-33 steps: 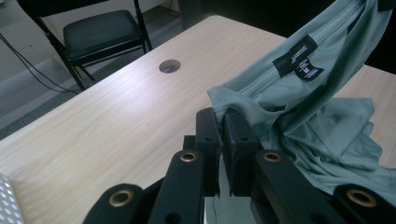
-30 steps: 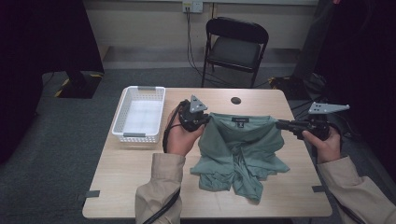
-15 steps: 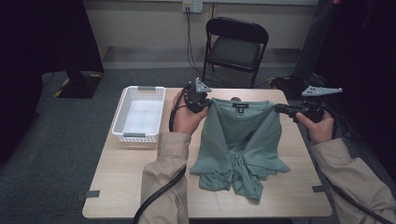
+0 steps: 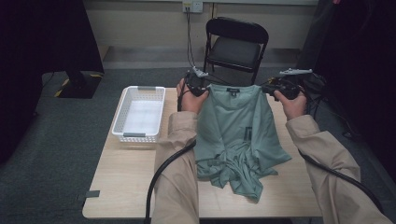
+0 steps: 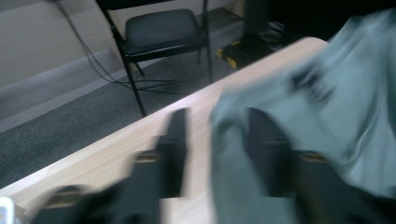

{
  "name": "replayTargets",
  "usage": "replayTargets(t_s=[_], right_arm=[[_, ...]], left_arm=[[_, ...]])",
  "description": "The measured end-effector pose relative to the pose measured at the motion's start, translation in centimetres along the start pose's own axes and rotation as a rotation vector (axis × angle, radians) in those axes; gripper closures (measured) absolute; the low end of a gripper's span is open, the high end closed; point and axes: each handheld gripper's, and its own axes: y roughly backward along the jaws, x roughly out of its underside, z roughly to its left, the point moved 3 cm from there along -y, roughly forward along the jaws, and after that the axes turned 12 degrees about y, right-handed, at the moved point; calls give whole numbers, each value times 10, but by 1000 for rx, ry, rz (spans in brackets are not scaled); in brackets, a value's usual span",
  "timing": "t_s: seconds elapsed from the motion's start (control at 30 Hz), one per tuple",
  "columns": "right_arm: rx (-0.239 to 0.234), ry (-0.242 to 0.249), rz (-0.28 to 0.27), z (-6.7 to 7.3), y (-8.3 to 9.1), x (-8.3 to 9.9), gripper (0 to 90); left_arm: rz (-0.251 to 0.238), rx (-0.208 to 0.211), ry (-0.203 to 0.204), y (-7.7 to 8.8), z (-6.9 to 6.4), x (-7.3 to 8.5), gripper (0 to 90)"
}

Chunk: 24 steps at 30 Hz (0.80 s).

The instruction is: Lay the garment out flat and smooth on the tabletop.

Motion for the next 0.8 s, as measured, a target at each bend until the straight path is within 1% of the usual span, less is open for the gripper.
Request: replayTargets(t_s=[0.03, 0.07, 0.1, 0.13, 0.17, 0.2, 0.23, 0.27, 0.3, 0.33, 0.37, 0.4, 0.43, 0.5, 0.53, 0.57, 0.6, 0.67, 0.73, 0.77, 0.8], right_arm=[[5, 12, 5, 6, -2, 3, 381], [-7, 33, 7, 12, -1, 7, 352], [-28, 55, 15, 19, 1, 13, 311], [-53, 65, 21, 25, 4, 19, 249], [-75, 75, 20, 32, 9, 25, 206], [-102, 94, 23, 39, 15, 33, 211], [-118, 116, 27, 46, 21, 41, 218], [-134, 133, 26, 54, 28, 50, 204], [-152, 155, 25, 61, 34, 58, 185], [-167, 170, 37, 70, 40, 68, 177], [-178, 178, 40, 77, 46, 77, 177], [-195, 180, 40, 85, 52, 87, 177], [-210, 181, 44, 92, 57, 96, 171], [-225, 178, 44, 103, 67, 113, 157], [-235, 178, 53, 108, 71, 120, 157], [-235, 173, 51, 113, 77, 128, 157], [-235, 170, 44, 116, 81, 134, 156], [-246, 160, 53, 120, 87, 144, 145], [-265, 139, 65, 125, 91, 155, 142], [-269, 132, 68, 126, 94, 160, 143], [-263, 137, 72, 128, 95, 166, 143]], left_arm=[[10, 7, -14, -1, -3, 6, 410], [29, 27, -33, -1, -7, 13, 368], [50, 46, -40, -1, -11, 20, 316], [68, 60, -54, 1, -14, 29, 289], [79, 79, -70, 4, -18, 38, 280], [84, 99, -72, 7, -22, 47, 260], [98, 120, -71, 11, -26, 57, 233], [114, 139, -77, 16, -31, 66, 212], [112, 156, -88, 21, -35, 75, 211], [120, 172, -90, 27, -40, 84, 210], [125, 191, -84, 32, -44, 92, 197], [119, 204, -80, 37, -48, 100, 188], [129, 212, -95, 42, -51, 109, 188], [146, 216, -123, 50, -58, 124, 181], [153, 236, -121, 56, -62, 133, 176], [148, 248, -118, 60, -65, 139, 175], [151, 258, -117, 63, -67, 145, 175], [151, 273, -123, 69, -70, 155, 173], [157, 297, -106, 73, -74, 169, 172], [158, 301, -108, 75, -74, 175, 171], [160, 302, -107, 76, -75, 181, 172]])
